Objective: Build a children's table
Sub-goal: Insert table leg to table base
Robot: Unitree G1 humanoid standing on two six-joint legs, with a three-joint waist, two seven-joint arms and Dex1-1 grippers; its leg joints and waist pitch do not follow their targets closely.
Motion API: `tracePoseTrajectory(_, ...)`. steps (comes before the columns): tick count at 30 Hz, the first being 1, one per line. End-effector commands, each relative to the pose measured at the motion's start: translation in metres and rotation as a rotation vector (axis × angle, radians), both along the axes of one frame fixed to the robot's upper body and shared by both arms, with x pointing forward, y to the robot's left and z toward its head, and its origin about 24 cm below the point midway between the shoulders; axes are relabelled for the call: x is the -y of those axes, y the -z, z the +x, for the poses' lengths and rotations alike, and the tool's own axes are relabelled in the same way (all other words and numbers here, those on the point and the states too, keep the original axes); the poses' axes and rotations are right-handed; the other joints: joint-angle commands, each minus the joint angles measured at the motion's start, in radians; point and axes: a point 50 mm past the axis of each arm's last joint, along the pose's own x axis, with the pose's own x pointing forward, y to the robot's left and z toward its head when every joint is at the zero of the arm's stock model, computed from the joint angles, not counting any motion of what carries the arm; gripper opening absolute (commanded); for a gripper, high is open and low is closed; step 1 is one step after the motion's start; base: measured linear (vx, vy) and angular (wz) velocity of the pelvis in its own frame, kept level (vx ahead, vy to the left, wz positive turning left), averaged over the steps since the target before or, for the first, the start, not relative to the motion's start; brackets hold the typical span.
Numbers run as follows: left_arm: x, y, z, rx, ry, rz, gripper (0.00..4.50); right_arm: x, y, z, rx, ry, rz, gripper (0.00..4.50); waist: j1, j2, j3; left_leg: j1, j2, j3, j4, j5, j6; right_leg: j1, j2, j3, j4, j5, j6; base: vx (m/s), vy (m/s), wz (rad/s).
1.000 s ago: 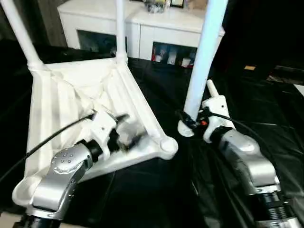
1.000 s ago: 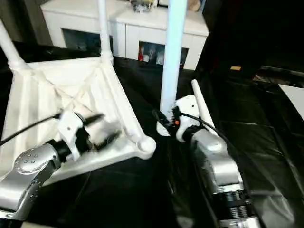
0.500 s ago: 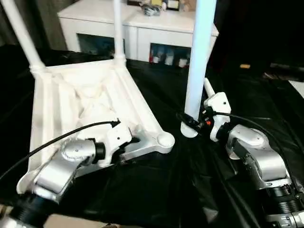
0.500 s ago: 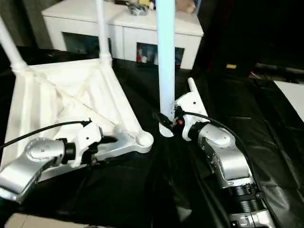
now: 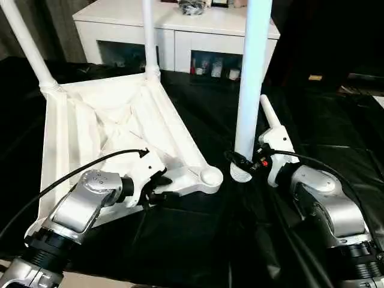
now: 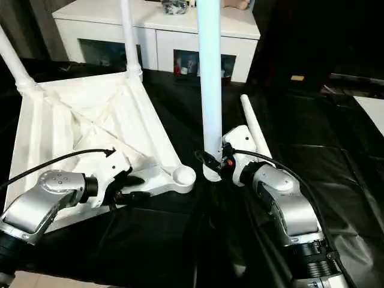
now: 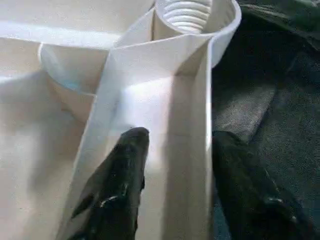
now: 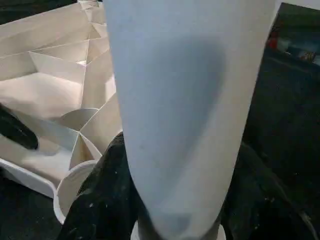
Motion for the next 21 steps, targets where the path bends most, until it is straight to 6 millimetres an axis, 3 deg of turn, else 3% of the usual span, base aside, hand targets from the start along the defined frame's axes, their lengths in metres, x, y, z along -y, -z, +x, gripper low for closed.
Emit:
tracePoseTrajectory(1,0.002,-0.004,0.000,0.002,0.024,0.014,1.96,-0.002,-0.007,-0.001,0.026,-0.019,-0.013,1.88,0.003,0.012,-0.059,0.011,0.049,-0.015,-0.081,-0.154,0.003,0.039,-0.078,0.049,-0.078,0.007,-0.250,0.000,0.000,0.00)
tracePoseTrajectory(2,0.000,-0.003,-0.001,-0.002,0.031,0.032,1.93,-0.003,-0.007,-0.001,0.028,-0.022,-0.016,1.88,0.001,0.003,-0.059,0.011,0.050,-0.014,-0.082,-0.152,0.006,0.038,-0.077,0.049,-0.079,0.008,-0.248,0.000,0.000,0.00)
tracePoseTrajectory(4,-0.003,-0.003,-0.003,-0.005,0.035,0.051,1.86,-0.005,-0.008,-0.001,0.030,-0.029,-0.018,1.88,0.003,0.003,-0.059,0.010,0.050,-0.014,-0.081,-0.132,0.016,0.039,-0.079,0.049,-0.076,0.011,-0.244,0.000,0.000,0.00)
tracePoseTrajectory(5,-0.009,-0.004,-0.004,-0.009,0.037,0.067,1.74,-0.008,-0.009,-0.001,0.033,-0.047,-0.012,1.88,0.002,-0.012,-0.058,0.008,0.050,-0.012,-0.082,-0.122,0.024,0.039,-0.078,0.048,-0.076,0.008,-0.240,0.000,0.000,0.00)
tracePoseTrajectory(6,-0.012,-0.005,-0.005,-0.012,0.038,0.071,1.74,-0.010,-0.009,0.000,0.034,-0.055,-0.010,1.88,0.003,-0.006,-0.058,0.008,0.049,-0.014,-0.082,-0.119,0.026,0.039,-0.079,0.048,-0.075,0.002,-0.239,0.000,0.000,0.00)
tracePoseTrajectory(7,-0.015,-0.006,-0.004,-0.009,0.030,0.081,1.52,-0.012,-0.010,0.002,0.031,-0.063,0.000,1.88,0.001,-0.010,-0.058,0.008,0.049,-0.012,-0.081,-0.115,0.031,0.036,-0.079,0.048,-0.076,-0.004,-0.237,0.000,0.000,0.00)
tracePoseTrajectory(9,-0.022,-0.007,-0.003,-0.006,0.015,0.100,1.49,-0.016,-0.009,0.005,0.029,-0.077,0.000,1.88,0.001,-0.005,-0.056,0.011,0.050,-0.011,-0.082,-0.118,0.030,0.032,-0.079,0.048,-0.077,-0.017,-0.237,0.000,0.000,0.00)
tracePoseTrajectory(10,-0.025,-0.008,-0.003,-0.008,0.009,0.108,1.39,-0.019,-0.009,0.006,0.027,-0.089,0.002,1.88,0.001,-0.019,-0.054,0.008,0.050,-0.011,-0.085,-0.122,0.031,0.034,-0.080,0.047,-0.078,-0.036,-0.236,0.000,0.000,0.00)
tracePoseTrajectory(11,-0.030,-0.009,-0.004,-0.016,0.005,0.121,1.39,-0.024,-0.010,0.008,0.028,-0.105,0.007,1.88,0.003,-0.015,-0.054,0.012,0.051,-0.011,-0.085,-0.127,0.027,0.030,-0.083,0.047,-0.078,-0.059,-0.235,0.000,0.000,0.00)
tracePoseTrajectory(12,-0.030,-0.009,-0.004,-0.016,0.005,0.122,1.11,-0.025,-0.010,0.008,0.028,-0.105,0.007,1.88,0.002,-0.019,-0.054,0.011,0.051,-0.010,-0.085,-0.124,0.026,0.031,-0.081,0.047,-0.079,-0.061,-0.232,0.000,0.000,0.00)
tracePoseTrajectory(15,-0.032,-0.007,-0.006,-0.023,0.008,0.146,0.89,-0.029,-0.010,0.010,0.026,-0.119,0.015,1.88,0.002,-0.017,-0.053,0.015,0.053,-0.011,-0.090,-0.134,0.006,0.027,-0.079,0.047,-0.078,-0.037,-0.228,0.000,0.000,0.00)
tracePoseTrajectory(16,-0.030,-0.004,-0.006,-0.025,0.009,0.141,0.89,-0.031,-0.009,0.010,0.019,-0.121,0.026,1.88,0.003,-0.001,-0.055,0.017,0.052,-0.013,-0.089,-0.141,-0.003,0.026,-0.079,0.047,-0.074,-0.022,-0.230,0.000,0.000,0.00)
tracePoseTrajectory(21,-0.011,-0.002,-0.005,-0.001,0.064,0.105,0.44,-0.026,-0.015,0.011,0.011,-0.065,0.100,1.88,0.001,-0.003,-0.055,0.018,0.052,-0.009,-0.090,-0.168,-0.019,0.030,-0.077,0.051,-0.079,0.008,-0.237,0.000,0.000,0.00)
